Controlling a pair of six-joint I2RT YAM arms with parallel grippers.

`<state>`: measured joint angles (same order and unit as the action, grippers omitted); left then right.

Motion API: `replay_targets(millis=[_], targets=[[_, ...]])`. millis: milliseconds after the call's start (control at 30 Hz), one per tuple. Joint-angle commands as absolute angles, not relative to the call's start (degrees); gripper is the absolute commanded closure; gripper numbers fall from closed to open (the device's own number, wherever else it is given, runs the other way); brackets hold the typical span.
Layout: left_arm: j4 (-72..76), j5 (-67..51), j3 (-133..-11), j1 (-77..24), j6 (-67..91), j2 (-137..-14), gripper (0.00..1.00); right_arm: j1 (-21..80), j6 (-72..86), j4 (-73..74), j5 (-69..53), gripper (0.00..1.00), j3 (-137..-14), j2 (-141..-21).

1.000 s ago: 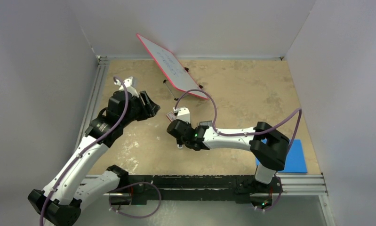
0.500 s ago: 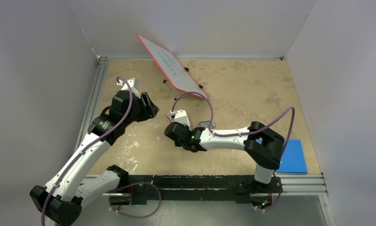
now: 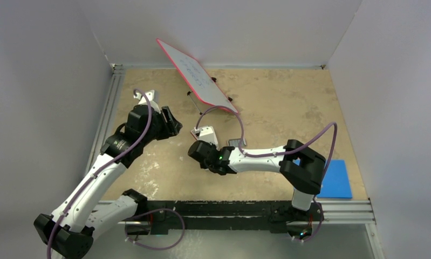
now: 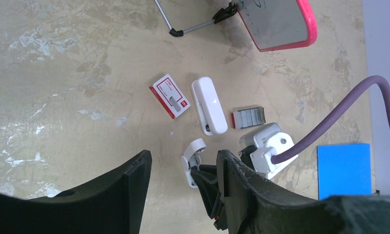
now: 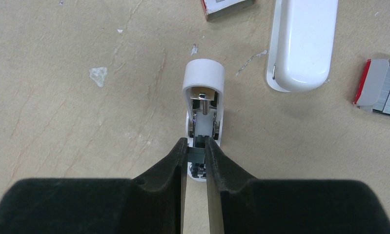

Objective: Load the staples into the stapler

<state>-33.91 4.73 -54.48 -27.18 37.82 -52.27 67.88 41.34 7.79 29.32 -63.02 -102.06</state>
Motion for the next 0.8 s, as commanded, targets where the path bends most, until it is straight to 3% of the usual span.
replay_targets(millis=[0,767], targets=[[-31.29,4.40,-54.19,-27.25,36.65,-52.01,0.48,68.20,40.87,7.21,31.90,0.80,-63.98,-102.44],[-31.20,4.38,-53.70,-27.25,36.65,-52.29,0.48,68.21,40.51,6.52,31.39,0.80,-63.16,-103.34]])
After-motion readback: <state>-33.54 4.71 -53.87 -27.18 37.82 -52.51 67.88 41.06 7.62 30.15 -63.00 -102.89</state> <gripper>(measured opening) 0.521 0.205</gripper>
